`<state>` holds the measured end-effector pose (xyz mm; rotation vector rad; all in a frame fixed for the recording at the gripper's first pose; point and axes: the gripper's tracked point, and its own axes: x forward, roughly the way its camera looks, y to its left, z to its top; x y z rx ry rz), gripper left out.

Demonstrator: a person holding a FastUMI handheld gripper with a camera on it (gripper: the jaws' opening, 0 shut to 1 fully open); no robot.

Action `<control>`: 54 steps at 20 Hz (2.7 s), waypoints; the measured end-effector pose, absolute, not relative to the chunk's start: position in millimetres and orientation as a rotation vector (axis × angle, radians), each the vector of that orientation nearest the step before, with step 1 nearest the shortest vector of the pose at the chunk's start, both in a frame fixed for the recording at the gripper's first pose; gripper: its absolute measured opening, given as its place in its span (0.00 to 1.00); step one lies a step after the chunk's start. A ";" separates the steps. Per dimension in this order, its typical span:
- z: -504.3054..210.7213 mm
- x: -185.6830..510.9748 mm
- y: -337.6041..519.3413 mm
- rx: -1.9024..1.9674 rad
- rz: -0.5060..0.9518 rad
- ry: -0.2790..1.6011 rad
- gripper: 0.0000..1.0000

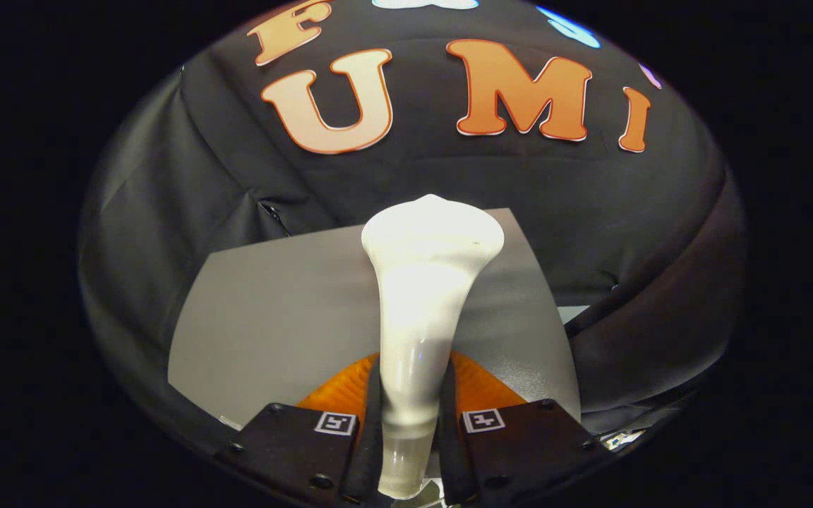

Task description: Iron the clothes twice with a garment steamer, once on the left side and once on the right side.

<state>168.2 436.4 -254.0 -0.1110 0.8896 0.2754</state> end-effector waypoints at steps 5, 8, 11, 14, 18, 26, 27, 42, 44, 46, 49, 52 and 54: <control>-225.0 145.7 411.4 -0.154 0.320 0.696 0.41; -204.8 122.8 402.7 -0.139 0.353 0.612 0.40; -179.2 96.7 395.9 -0.115 0.398 0.540 0.41; -139.6 71.6 386.2 -0.109 0.448 0.447 0.40; -93.2 48.1 361.2 -0.119 0.473 0.338 0.40; -32.1 39.9 276.5 -0.104 0.409 0.220 0.40; -25.9 41.9 267.5 -0.099 0.395 0.206 0.40; -26.9 74.8 183.4 -0.081 0.244 0.201 0.40; -31.9 78.8 181.0 -0.079 0.242 0.208 0.40; -37.7 81.9 177.9 -0.084 0.241 0.210 0.40; -46.9 88.3 173.5 -0.088 0.234 0.211 0.40; -62.6 92.7 165.8 -0.079 0.229 0.227 0.40; -72.7 91.5 164.3 -0.079 0.236 0.239 0.40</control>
